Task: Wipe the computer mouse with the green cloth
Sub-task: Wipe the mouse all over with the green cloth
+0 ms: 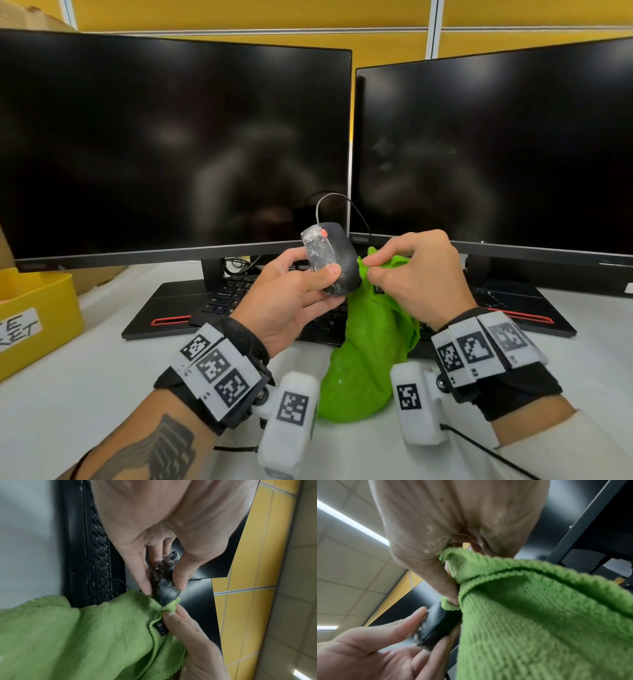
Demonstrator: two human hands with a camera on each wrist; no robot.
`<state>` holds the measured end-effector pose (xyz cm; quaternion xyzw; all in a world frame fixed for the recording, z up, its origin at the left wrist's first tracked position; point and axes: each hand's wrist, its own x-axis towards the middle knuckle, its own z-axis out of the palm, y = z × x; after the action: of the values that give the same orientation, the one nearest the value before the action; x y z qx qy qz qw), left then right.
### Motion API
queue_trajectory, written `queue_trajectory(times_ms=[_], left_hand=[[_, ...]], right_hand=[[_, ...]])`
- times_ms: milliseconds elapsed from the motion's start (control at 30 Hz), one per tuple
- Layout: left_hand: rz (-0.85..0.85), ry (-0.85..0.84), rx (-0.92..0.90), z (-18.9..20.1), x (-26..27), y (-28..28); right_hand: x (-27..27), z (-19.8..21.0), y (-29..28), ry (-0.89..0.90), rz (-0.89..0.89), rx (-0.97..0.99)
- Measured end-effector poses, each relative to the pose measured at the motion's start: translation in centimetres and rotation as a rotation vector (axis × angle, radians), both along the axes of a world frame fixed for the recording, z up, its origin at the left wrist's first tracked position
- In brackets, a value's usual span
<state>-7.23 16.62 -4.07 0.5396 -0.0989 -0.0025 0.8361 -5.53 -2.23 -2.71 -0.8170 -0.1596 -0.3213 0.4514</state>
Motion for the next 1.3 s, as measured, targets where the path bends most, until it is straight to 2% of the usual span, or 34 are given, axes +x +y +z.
queue_trajectory(times_ms=[167, 233, 333, 500, 633, 800, 900, 1033, 1167, 1233, 1300], left_hand=[[-0.001, -0.018, -0.018, 0.2, 0.2, 0.4], [-0.007, -0.021, -0.024, 0.3, 0.2, 0.7], [-0.033, -0.039, -0.025, 0.3, 0.2, 0.8], [-0.048, -0.074, 0.010, 0.2, 0.3, 1.1], [-0.147, -0.109, -0.016, 0.1, 0.4, 1.5], [-0.235, -0.077, -0.095, 0.0, 0.8, 1.9], [-0.230, -0.064, -0.107, -0.2, 1.1, 2.1], [-0.215, -0.056, -0.094, -0.4, 1.4, 2.0], [-0.216, -0.077, -0.044, -0.8, 1.5, 1.5], [-0.197, -0.082, -0.003, -0.9, 1.6, 1.5], [-0.195, -0.096, 0.064, -1.0, 1.4, 1.4]], right_hand=[[-0.3, 0.0, 0.6, -0.020, 0.145, 0.081], [-0.1, -0.1, 0.4, 0.031, 0.177, 0.062], [-0.1, 0.0, -0.3, 0.083, 0.149, 0.031], [0.3, 0.5, -1.1, 0.057, 0.101, 0.163], [1.1, -0.5, -0.6, 0.164, 0.041, 0.181], [0.4, 0.0, 0.3, 0.173, 0.155, 0.303], [0.2, 0.5, 0.0, 0.124, 0.138, 0.404], [-0.3, 1.1, -0.4, -0.026, 0.118, 0.526], [-1.2, 1.1, 0.5, -0.103, 0.227, 0.329], [-1.1, 0.6, 1.0, -0.093, 0.202, 0.204], [-0.5, 0.4, 0.9, -0.101, 0.131, 0.194]])
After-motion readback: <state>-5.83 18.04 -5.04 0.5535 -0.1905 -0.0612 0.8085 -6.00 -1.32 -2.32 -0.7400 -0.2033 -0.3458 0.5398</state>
